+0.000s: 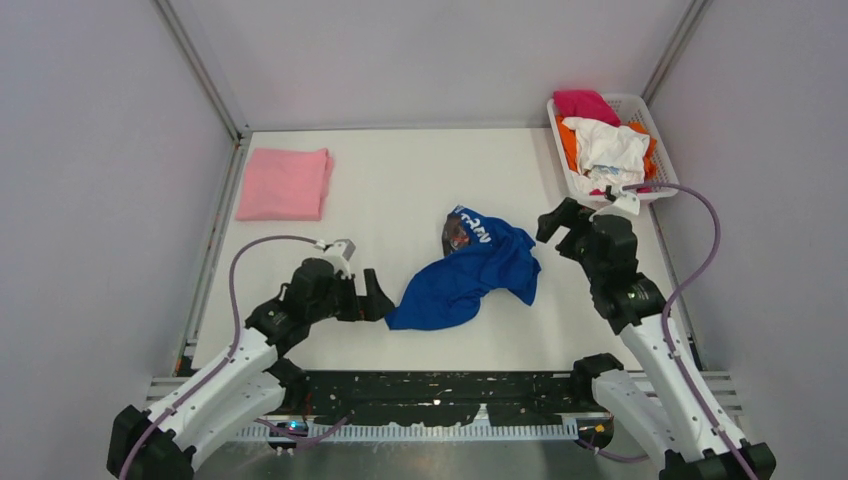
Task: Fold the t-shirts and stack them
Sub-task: Move the tshirt to the center of the board, then flatten out the tshirt
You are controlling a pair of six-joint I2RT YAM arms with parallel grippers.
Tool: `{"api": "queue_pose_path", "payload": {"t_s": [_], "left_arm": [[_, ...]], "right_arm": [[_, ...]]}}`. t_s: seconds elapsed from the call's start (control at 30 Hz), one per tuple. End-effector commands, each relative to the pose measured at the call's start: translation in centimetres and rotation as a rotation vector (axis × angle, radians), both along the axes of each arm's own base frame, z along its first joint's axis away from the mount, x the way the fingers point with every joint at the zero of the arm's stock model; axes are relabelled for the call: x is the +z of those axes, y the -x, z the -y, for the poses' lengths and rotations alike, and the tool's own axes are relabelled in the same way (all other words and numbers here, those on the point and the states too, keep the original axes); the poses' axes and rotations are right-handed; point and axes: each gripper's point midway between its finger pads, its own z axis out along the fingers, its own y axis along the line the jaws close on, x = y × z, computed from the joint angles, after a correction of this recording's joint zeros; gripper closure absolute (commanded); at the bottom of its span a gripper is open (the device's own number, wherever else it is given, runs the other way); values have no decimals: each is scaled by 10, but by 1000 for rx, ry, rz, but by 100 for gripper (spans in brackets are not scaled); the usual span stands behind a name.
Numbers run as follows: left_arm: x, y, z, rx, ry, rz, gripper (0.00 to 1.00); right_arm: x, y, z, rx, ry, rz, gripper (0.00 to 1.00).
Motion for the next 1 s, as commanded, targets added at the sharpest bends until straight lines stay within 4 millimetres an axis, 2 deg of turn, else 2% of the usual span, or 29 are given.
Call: {"api": "queue_pose_path", "payload": {"t_s": [0.0,0.17,0.3,0.47,0.57,0.67,0.83,0.9,0.97], "left_arm": [[-16,22,20,-124,0,-5,0],[-27,19,28,-135,-25,-6,1],[-36,11,40,-143,-48,-34,5],[-40,-5,50,-118,-142,-11,6],[-44,-11,56,-111,-199,6,12],[-50,-14,64,-111,-232,-1,31],[-69,-19,65,-84,-287,-37,54],[-74,-21,65,-76,-299,-48,69],[-79,-21,63,-67,-315,-57,93]], "right_arm": [[-14,15,-7,95,34,13,5],[-36,37,-23,186,-25,-24,5],[-45,52,-47,306,-34,-56,5],[-50,52,-68,265,-14,-75,4],[-59,46,-87,232,-49,-105,2],[-58,35,-104,195,-76,-74,1],[-65,15,-114,81,-91,-66,0],[-68,10,-115,46,-98,-72,5],[-71,8,-116,27,-99,-78,9]]}}
